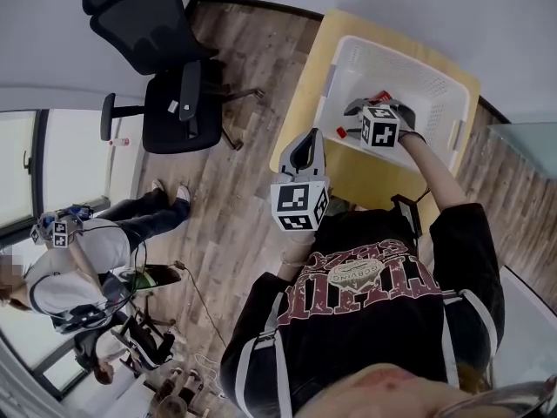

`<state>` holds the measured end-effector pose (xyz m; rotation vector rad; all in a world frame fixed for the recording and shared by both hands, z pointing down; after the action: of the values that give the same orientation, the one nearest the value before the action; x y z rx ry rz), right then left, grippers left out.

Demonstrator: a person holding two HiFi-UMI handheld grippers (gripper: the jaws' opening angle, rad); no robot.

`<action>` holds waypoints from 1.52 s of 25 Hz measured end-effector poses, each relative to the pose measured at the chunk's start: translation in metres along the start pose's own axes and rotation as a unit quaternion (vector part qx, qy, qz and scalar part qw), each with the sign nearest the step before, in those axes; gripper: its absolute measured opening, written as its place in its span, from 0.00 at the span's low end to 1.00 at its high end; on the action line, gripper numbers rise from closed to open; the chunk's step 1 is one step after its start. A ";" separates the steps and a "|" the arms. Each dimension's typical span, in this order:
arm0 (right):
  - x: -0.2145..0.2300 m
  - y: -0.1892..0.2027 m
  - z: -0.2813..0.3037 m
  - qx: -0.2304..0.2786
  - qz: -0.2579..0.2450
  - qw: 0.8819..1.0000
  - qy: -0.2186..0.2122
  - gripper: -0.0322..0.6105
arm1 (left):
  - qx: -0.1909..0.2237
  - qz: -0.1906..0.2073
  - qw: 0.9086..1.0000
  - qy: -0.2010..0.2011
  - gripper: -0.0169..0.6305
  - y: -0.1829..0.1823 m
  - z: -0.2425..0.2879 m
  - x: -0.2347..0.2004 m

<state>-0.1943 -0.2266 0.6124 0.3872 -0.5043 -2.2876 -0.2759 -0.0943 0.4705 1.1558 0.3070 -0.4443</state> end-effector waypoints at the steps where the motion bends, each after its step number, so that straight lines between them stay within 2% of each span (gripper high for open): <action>1: 0.000 -0.001 0.004 -0.004 -0.010 1.000 -0.011 0.31 | -0.001 -0.002 1.000 -0.002 0.10 0.000 0.000 -0.002; 4: 0.000 0.000 0.014 -0.028 -0.060 0.997 -0.050 0.31 | -0.002 -0.008 1.000 -0.006 0.10 0.000 0.001 -0.006; 7: -0.002 0.003 0.022 -0.065 -0.128 0.985 -0.090 0.31 | -0.001 -0.011 1.000 -0.007 0.10 0.000 0.002 -0.007; 10: -0.003 0.001 0.028 -0.071 -0.150 0.979 -0.117 0.31 | 0.000 -0.016 1.000 -0.010 0.10 0.001 0.001 -0.010; 17: 0.003 -0.004 0.042 -0.066 -0.143 0.977 -0.143 0.31 | -0.002 -0.031 0.999 -0.021 0.10 0.001 -0.001 -0.026; 22: 0.005 -0.005 0.050 -0.039 -0.124 0.978 -0.165 0.31 | 0.001 -0.037 0.999 -0.027 0.10 -0.001 -0.001 -0.033; 28: 0.006 -0.001 0.063 -0.047 -0.099 0.981 -0.158 0.32 | 0.003 -0.040 0.999 -0.035 0.10 0.004 -0.005 -0.035; 32: 0.009 0.002 0.071 -0.049 -0.063 0.986 -0.149 0.32 | 0.005 -0.042 0.998 -0.039 0.10 0.004 -0.008 -0.041; 38: 0.011 0.005 0.079 -0.071 -0.041 0.984 -0.157 0.33 | 0.008 -0.045 0.998 -0.038 0.10 0.004 -0.011 -0.039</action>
<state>-0.2315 -0.2188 0.6826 -0.0255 -0.4814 -2.4611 -0.3084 -0.0755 0.4874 1.1405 0.2894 -0.5690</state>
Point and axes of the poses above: the fingertips, and each gripper's own axes: z forward along the fingers, x to its right, y out of its underside, the point moved 8 cm from there along -z, backward along the fingers, and after that the axes turned 13 degrees about -z, right-handed, at the moved point
